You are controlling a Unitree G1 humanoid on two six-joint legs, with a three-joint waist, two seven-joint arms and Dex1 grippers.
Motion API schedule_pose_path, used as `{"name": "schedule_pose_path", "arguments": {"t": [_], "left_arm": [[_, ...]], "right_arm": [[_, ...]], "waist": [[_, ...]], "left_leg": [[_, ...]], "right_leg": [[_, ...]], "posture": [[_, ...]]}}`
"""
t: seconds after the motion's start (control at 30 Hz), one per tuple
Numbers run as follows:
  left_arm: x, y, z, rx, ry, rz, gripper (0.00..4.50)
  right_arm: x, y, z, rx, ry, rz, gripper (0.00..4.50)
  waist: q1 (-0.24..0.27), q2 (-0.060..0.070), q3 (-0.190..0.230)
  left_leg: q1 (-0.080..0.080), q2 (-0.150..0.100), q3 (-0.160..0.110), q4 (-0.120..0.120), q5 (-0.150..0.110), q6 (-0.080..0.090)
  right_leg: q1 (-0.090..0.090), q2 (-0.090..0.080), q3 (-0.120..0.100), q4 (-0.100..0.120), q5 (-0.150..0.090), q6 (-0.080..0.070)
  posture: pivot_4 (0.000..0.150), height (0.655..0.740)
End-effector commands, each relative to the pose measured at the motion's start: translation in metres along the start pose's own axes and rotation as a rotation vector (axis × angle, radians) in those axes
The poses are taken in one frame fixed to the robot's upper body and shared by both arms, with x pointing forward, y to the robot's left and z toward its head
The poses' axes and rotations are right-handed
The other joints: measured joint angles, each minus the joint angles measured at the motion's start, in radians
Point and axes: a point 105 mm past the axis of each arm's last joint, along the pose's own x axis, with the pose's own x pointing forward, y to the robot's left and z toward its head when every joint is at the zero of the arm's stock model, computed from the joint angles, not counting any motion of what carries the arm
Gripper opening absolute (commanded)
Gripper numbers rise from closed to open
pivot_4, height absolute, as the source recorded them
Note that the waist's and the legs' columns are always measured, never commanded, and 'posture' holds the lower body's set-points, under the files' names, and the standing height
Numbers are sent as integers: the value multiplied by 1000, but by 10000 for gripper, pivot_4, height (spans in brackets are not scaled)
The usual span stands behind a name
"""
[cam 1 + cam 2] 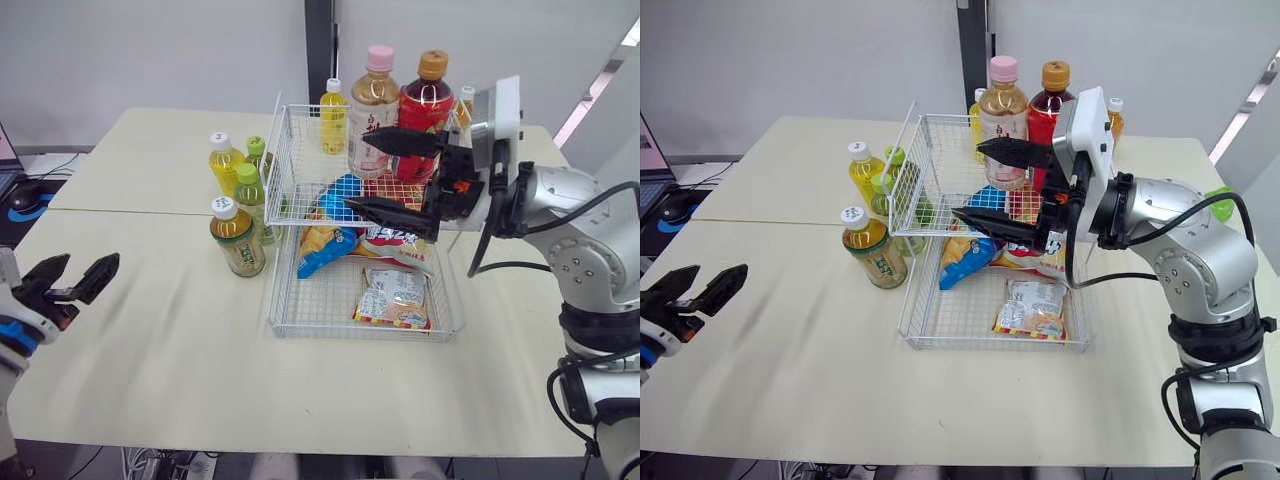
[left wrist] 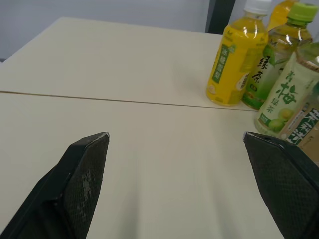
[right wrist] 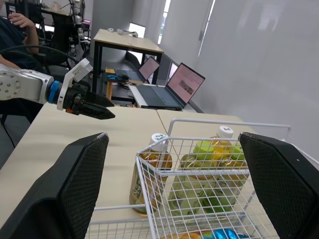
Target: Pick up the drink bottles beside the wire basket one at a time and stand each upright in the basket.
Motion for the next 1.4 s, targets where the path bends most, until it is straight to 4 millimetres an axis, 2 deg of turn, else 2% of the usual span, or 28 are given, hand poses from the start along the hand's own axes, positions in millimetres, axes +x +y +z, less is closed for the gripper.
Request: {"name": "schedule_pose_path", "arguments": {"t": [0.03,0.13,0.23,0.37,0.5,0.7,0.93,1.1,1.37,1.4], "left_arm": [[8,-10,22,42,-68,-33,44705],[29,-21,38,67,-107,-75,44705],[58,-32,54,89,-147,-99,44705],[101,-46,66,137,-161,-145,44705],[139,-55,72,154,-169,-152,44705],[180,-73,71,161,-166,-179,44705],[207,-84,68,169,-160,-150,44705],[215,-91,67,178,-162,-153,44705],[220,-93,66,183,-151,-129,44705],[220,-93,67,182,-155,-127,40713]], "right_arm": [[0,-2,13,-64,-28,-8,45000],[-1,-5,14,-82,-24,-31,45000],[-4,-8,16,-102,-20,-65,45000],[-9,-10,18,-117,-14,-102,45000],[-15,-10,20,-134,-3,-139,45000],[-21,-8,24,-148,4,-174,45000],[-27,-6,29,-160,15,-199,45000],[-29,-5,32,-161,15,-208,45000],[-30,-3,35,-159,14,-211,45000],[-30,-3,35,-159,13,-212,45000]], "waist": [[-1,0,0],[2,0,0],[3,-1,-1],[0,-1,-1],[-3,-1,0],[-4,-1,0],[-3,-1,0],[-3,-1,0],[-3,-1,0],[-3,-1,0]], "left_leg": [[0,0,0,0,0,0],[1,-1,-1,0,0,0],[1,-2,-1,0,0,0],[1,-3,0,0,0,0],[0,-3,1,-1,0,0],[-1,-3,2,-1,0,0],[-2,-3,3,-1,0,0],[-2,-3,3,-1,0,0],[-2,-3,3,-1,0,0],[-3,-3,3,-1,0,0]], "right_leg": [[0,0,0,0,0,0],[1,1,-1,0,0,0],[1,2,-1,0,0,0],[1,3,0,-1,0,0],[0,4,0,-1,0,0],[-2,5,1,-1,0,0],[-3,5,1,-2,0,0],[-3,5,1,-2,0,0],[-3,5,1,-2,0,0],[-3,5,1,-2,0,0]], "posture": [[1500,7400],[1500,7400],[1500,7400],[1500,7400],[1500,7400],[1500,7400],[1500,7400],[1500,7400],[1500,7400],[1500,7400]]}}
